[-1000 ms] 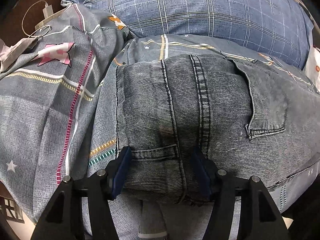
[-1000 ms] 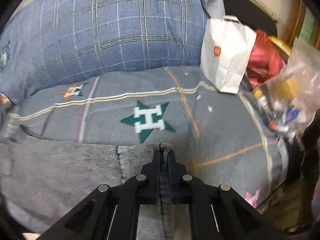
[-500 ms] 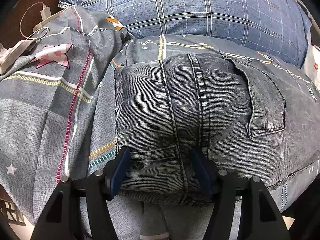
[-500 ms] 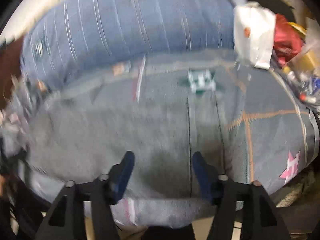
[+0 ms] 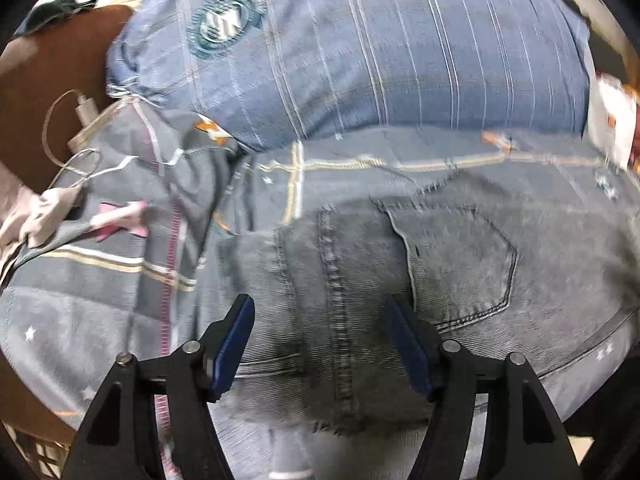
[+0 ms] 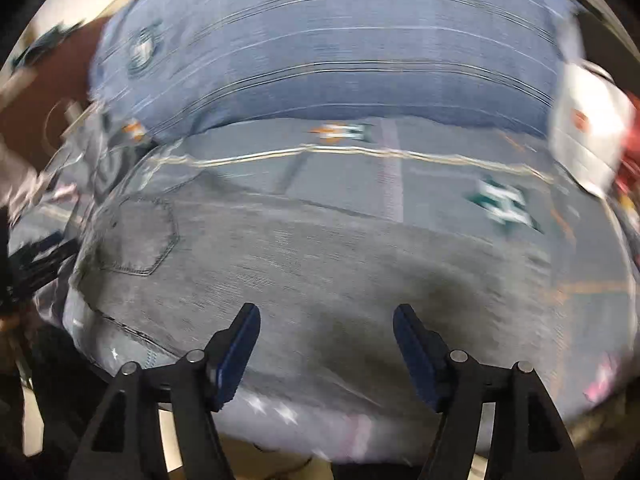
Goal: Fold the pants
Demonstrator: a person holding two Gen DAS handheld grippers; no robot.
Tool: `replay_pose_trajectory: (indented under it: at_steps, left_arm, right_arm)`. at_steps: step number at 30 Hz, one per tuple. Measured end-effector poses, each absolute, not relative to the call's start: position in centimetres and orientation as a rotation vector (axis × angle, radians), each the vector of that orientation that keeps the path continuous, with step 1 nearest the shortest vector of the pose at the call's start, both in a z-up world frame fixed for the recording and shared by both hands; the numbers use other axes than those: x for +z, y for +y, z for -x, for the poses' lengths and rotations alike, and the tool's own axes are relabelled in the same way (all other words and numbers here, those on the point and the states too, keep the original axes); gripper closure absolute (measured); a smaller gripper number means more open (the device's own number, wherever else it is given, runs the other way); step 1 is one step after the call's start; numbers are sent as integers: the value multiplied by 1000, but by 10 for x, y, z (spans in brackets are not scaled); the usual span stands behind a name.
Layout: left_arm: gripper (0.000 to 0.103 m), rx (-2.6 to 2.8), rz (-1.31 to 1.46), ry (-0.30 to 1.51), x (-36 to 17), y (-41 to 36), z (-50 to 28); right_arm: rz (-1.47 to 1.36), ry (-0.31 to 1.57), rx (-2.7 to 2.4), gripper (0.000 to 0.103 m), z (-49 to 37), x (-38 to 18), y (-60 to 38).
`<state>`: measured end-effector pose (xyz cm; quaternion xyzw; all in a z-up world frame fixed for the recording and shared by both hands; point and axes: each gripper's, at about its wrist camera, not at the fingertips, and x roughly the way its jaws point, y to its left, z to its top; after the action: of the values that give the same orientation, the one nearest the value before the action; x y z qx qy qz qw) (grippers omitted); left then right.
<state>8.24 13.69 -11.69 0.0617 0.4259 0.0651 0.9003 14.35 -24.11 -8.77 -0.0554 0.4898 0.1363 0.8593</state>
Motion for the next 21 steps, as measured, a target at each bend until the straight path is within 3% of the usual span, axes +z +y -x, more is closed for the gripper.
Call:
replay_pose_trajectory:
  at_steps: [3,5,8,12,16,18,20,21]
  left_arm:
    - [29,196,-170,1058,-170,150,-92]
    - [18,166,-50,1028,-170,175,-79]
    - [19,183,47,1000,-145,185,-80]
    - [18,134,49,846,-109,161,-90]
    - [17,229,19,955,-150,161,-107]
    - [12,219,132,974,-173,177,-103]
    - [9,217,159,977,-172,181,-104]
    - [8,215,144,975,-172,180,-105]
  right_arm:
    - [240,1362,246,25,-147,-168,-241]
    - [307,1331,215,22,-139,-157,-251]
    - [256,1285,170,22,-156,-123,-265]
    - [152,1086,310,22,-197,-60,-228]
    - [148,1044,497,22,-248,-55,-157]
    - [207,1064,525,23,-275,-73,-127]
    - [259,1114,550,34,-299,-101,-98]
    - [296,1148,563,45,-305,-113,-84]
